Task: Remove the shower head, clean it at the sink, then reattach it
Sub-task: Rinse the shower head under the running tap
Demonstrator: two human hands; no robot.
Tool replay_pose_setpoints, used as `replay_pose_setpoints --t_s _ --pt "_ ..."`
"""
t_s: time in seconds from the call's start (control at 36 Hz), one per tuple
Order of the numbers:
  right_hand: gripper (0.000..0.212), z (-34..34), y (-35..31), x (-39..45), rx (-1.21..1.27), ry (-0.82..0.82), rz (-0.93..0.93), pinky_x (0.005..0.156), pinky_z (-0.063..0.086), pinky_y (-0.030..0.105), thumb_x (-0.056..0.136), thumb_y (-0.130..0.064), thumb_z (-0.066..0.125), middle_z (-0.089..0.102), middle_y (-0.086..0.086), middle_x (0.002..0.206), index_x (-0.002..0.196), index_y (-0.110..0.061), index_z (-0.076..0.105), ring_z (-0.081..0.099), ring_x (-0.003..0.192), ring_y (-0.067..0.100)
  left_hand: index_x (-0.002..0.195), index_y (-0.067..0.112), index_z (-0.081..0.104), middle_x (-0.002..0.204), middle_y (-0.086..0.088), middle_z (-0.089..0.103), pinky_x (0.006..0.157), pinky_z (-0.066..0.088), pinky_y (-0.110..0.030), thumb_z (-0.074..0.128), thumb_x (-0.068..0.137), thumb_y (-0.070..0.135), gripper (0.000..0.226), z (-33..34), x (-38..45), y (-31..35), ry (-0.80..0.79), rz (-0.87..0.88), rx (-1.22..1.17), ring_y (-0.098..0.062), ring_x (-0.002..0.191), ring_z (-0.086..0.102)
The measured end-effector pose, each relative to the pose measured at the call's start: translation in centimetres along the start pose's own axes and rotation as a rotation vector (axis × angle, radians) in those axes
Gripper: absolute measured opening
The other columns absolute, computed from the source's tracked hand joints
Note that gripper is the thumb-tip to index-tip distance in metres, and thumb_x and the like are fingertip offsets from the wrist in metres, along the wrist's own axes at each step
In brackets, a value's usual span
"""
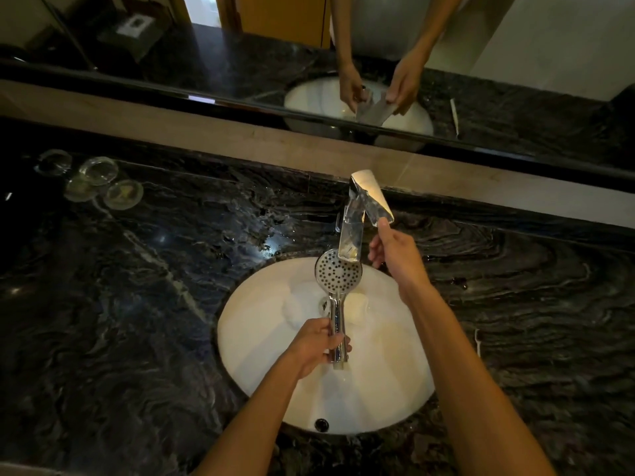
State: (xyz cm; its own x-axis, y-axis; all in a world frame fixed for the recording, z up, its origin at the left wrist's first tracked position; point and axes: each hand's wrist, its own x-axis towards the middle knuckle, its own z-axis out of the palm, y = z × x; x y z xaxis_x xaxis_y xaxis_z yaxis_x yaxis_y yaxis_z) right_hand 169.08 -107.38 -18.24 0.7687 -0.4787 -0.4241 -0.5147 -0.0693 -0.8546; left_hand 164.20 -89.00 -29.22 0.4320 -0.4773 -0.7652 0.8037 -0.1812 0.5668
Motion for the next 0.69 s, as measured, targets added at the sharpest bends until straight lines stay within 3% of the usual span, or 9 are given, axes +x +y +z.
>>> replay_pose_setpoints --t_s 0.17,0.33,0.44,0.5,0.58,0.69 --pt "0.051 0.7 4.2 -2.0 0.011 -0.052 0.161 0.068 0.043 0.031 0.1 -0.058 0.04 0.07 0.001 0.081 0.094 -0.015 0.067 0.063 0.071 0.011 0.107 -0.004 0.059 0.099 -0.022 0.067 0.084 0.058 -0.047 0.056 0.095 -0.005 0.012 -0.3 -0.8 -0.1 0.008 0.03 0.018 -0.028 0.082 0.07" --pt "0.008 2.6 9.9 -4.6 -0.093 -0.221 0.357 0.073 0.05 0.031 0.096 -0.024 0.064 0.07 0.007 0.103 0.097 -0.016 0.066 0.062 0.087 0.017 0.1 -0.002 0.061 0.095 -0.021 0.068 0.092 0.054 -0.057 0.057 0.094 -0.005 0.008 -1.0 -1.6 -1.3 0.033 0.02 0.02 -0.031 0.088 0.069" --pt "0.025 4.1 11.1 -6.4 -0.059 -0.332 0.4 0.081 0.052 0.034 0.093 -0.024 0.068 0.07 0.009 0.11 0.114 -0.011 0.064 0.065 0.098 0.019 0.1 0.002 0.064 0.092 -0.018 0.071 0.09 0.056 -0.055 0.058 0.094 -0.003 0.01 -1.3 -2.4 -2.1 0.039 0.003 0.032 -0.031 0.089 0.071" --pt "0.022 4.7 11.2 -7.1 -0.009 -0.367 0.381 0.089 0.054 0.042 0.095 -0.017 0.064 0.071 0.014 0.108 0.114 -0.008 0.065 0.066 0.098 0.021 0.106 0.0 0.064 0.091 -0.016 0.072 0.087 0.058 -0.051 0.058 0.094 -0.002 0.014 -1.4 -3.0 -2.4 0.021 0.005 0.041 -0.03 0.088 0.072" --pt "0.023 5.3 11.1 -8.0 0.094 -0.361 0.351 0.093 0.054 0.044 0.094 -0.008 0.064 0.072 0.011 0.105 0.117 -0.008 0.064 0.067 0.094 0.023 0.114 -0.003 0.063 0.093 -0.016 0.072 0.085 0.058 -0.05 0.059 0.093 -0.001 0.021 -1.6 -3.9 -2.8 0.007 0.02 0.061 -0.029 0.087 0.072" --pt "0.024 5.8 10.6 -8.8 0.174 -0.339 0.303 0.094 0.055 0.046 0.092 -0.005 0.067 0.075 0.01 0.111 0.116 -0.008 0.064 0.069 0.105 0.03 0.114 0.001 0.063 0.091 -0.013 0.074 0.074 0.06 -0.039 0.061 0.092 0.001 0.022 -2.0 -5.1 -2.7 0.006 0.051 0.1 -0.028 0.086 0.074"
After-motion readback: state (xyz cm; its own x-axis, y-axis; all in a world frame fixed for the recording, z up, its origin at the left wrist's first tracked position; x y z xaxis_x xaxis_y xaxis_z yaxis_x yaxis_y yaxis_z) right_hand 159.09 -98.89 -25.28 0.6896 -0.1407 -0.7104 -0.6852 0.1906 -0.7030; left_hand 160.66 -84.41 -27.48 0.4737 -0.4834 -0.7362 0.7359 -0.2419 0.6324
